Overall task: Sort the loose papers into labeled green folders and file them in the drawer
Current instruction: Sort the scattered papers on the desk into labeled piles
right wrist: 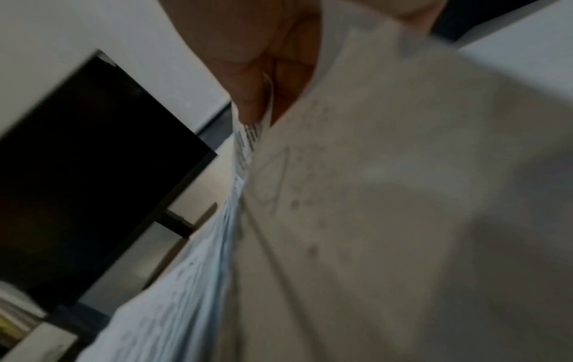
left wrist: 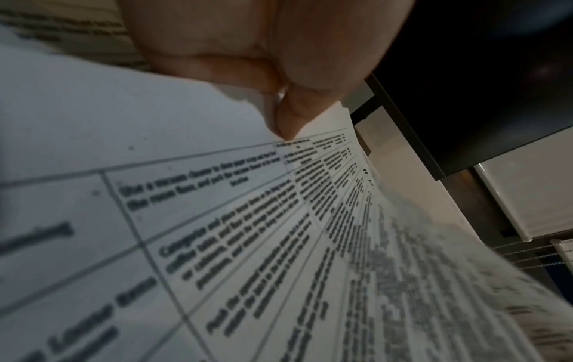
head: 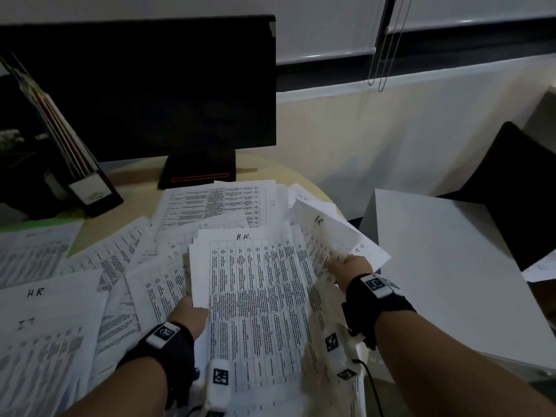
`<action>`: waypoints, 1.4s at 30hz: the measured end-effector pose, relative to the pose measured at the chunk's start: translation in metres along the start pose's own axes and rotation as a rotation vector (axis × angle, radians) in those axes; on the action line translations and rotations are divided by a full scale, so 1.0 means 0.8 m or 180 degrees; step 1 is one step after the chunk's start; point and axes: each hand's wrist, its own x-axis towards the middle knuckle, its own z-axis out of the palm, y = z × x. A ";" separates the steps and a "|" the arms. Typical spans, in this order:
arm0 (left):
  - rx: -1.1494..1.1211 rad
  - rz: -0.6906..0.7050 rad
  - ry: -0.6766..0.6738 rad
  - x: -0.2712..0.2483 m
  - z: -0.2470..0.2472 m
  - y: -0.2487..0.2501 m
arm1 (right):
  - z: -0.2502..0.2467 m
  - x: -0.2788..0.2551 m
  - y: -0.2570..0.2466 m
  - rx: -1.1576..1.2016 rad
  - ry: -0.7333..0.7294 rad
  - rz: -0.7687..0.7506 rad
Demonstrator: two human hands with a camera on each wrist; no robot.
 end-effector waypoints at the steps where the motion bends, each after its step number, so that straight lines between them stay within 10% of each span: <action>1: 0.0010 0.0003 0.0009 0.000 0.000 -0.002 | -0.006 0.001 -0.004 -0.0033 0.0144 -0.0050; 11: 0.0100 -0.0070 -0.0059 -0.001 -0.004 0.006 | -0.111 -0.055 -0.114 0.1854 0.0585 -0.1329; 17: -0.0137 -0.0075 -0.0313 -0.014 -0.017 0.012 | -0.140 -0.104 -0.156 0.3068 -0.0020 -0.2032; 21: -0.0802 -0.0243 -0.0607 -0.005 -0.025 -0.010 | -0.119 -0.097 -0.141 0.2945 -0.0452 -0.1760; 28: -0.1370 -0.0176 -0.0740 -0.022 -0.034 -0.012 | -0.040 -0.031 -0.038 0.1169 0.0381 -0.0260; 34: -0.1187 -0.0015 -0.0645 0.001 -0.021 -0.027 | -0.014 0.003 -0.005 -0.0280 0.0472 0.0091; 42: -0.1059 -0.0074 -0.0789 0.029 -0.014 -0.033 | 0.025 -0.013 -0.018 0.0874 -0.0171 -0.0073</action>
